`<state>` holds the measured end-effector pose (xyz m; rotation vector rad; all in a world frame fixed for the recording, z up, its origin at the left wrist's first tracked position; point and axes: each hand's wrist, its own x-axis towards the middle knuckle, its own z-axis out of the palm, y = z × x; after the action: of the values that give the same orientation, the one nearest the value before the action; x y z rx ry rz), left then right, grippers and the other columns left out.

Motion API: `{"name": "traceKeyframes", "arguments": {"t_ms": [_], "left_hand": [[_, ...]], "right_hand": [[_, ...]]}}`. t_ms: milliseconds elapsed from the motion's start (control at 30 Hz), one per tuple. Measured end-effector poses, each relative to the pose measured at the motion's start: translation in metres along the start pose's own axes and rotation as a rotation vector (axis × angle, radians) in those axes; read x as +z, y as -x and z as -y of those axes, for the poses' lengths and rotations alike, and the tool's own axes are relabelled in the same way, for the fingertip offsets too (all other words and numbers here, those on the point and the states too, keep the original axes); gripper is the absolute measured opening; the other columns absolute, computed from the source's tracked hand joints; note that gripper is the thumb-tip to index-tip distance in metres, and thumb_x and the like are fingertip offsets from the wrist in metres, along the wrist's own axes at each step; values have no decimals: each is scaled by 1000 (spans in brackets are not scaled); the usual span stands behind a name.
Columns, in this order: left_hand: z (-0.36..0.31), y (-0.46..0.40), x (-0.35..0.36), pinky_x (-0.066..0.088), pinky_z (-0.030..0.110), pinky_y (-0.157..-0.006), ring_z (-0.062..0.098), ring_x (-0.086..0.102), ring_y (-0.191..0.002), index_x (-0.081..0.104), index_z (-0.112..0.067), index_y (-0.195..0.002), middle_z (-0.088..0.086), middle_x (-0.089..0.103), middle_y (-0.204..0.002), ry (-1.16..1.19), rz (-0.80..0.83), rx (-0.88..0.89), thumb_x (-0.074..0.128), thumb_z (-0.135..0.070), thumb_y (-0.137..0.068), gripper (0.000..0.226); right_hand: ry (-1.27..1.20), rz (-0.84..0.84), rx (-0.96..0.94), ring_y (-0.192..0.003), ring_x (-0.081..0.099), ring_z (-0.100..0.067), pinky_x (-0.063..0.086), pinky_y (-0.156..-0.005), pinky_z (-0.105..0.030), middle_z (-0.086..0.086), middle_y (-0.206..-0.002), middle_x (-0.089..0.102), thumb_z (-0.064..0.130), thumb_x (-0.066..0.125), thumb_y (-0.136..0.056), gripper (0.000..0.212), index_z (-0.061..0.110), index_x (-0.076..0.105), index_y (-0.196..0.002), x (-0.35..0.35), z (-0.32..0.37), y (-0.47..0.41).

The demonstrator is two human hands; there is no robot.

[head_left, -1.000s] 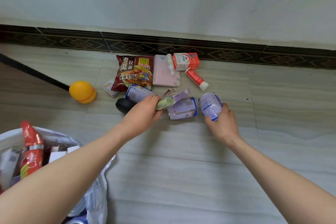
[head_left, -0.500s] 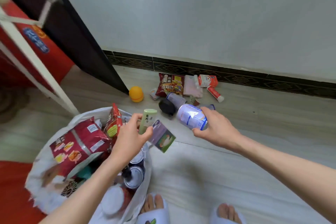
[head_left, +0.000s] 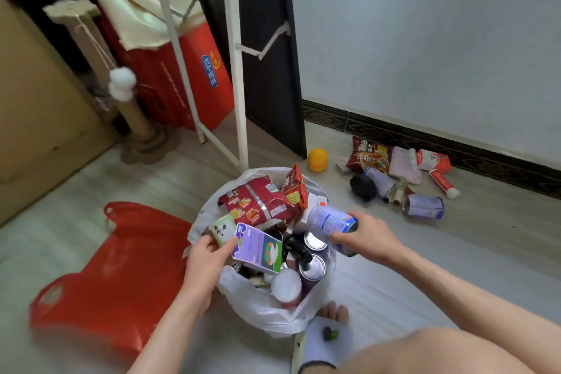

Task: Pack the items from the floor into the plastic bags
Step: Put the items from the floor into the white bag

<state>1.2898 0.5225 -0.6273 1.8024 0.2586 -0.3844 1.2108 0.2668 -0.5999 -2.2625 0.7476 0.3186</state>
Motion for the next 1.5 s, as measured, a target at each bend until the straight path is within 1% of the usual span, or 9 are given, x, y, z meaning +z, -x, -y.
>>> {"name": "traceKeyframes", "arguments": {"t_ms": [133,233,300,433,633,867,1000,1367,1500], "left_hand": [[42,14,-17,54,32,-67,21,62,-77,59,0,-103,13,67,-89,303,-96,-280,59,-4,-86,18],[55,21,-10,54,21,-48,17,60,-72,56,-1,-105,12,64,-85,410,-126,-364,57,-1,-86,18],[56,20,-2,53,19,-49,16,61,-75,56,-2,-106,13,65,-92,412,-118,-373,59,-3,-86,20],[52,10,6,52,28,-72,19,64,-85,57,-7,-103,9,67,-94,340,-59,-296,59,-7,-87,16],[58,-6,0,42,32,-64,23,57,-76,60,-19,-81,4,63,-80,-95,-146,-93,57,-11,-85,9],[51,2,8,42,21,-61,15,61,-76,50,-20,-101,-3,61,-85,-274,-149,72,66,-17,-81,26],[69,0,32,45,29,-76,21,60,-88,59,-10,-105,4,65,-96,-463,-66,115,65,-14,-81,26],[90,-22,49,39,29,-85,23,52,-101,63,-8,-107,7,58,-106,-731,42,278,49,-5,-88,24],[96,-13,37,35,27,-88,28,51,-99,63,-6,-108,11,61,-102,-680,-116,399,58,1,-82,28]], "right_hand": [[-187,77,65,-67,54,-19,43,-56,-26,-4,-78,61,32,73,-66,31,14,60,-87,19,4,1],[-206,120,45,-68,53,-20,44,-60,-30,-5,-79,61,32,74,-69,28,15,59,-86,32,6,-3],[-202,135,29,-74,57,-20,46,-64,-30,-4,-84,63,32,73,-70,30,18,59,-93,39,9,-6],[-222,100,52,-80,58,-18,47,-60,-24,-2,-93,61,33,73,-71,45,21,52,-109,48,11,-12],[-155,52,44,-86,60,-22,49,-69,-31,-2,-95,61,31,72,-71,50,18,52,-115,56,5,-24],[-96,21,74,-91,54,-22,39,-70,-26,-4,-104,60,33,70,-72,54,15,50,-119,73,0,-40],[-36,15,13,-90,52,-22,39,-72,-26,-4,-102,59,35,68,-74,55,14,48,-121,80,3,-46],[110,-50,-147,-118,44,-33,37,-96,-39,-15,-129,48,35,68,-78,67,12,37,-133,99,0,-57],[143,53,-258,-122,44,-28,40,-95,-37,-12,-136,41,26,58,-88,57,15,34,-138,108,-1,-47]]}}
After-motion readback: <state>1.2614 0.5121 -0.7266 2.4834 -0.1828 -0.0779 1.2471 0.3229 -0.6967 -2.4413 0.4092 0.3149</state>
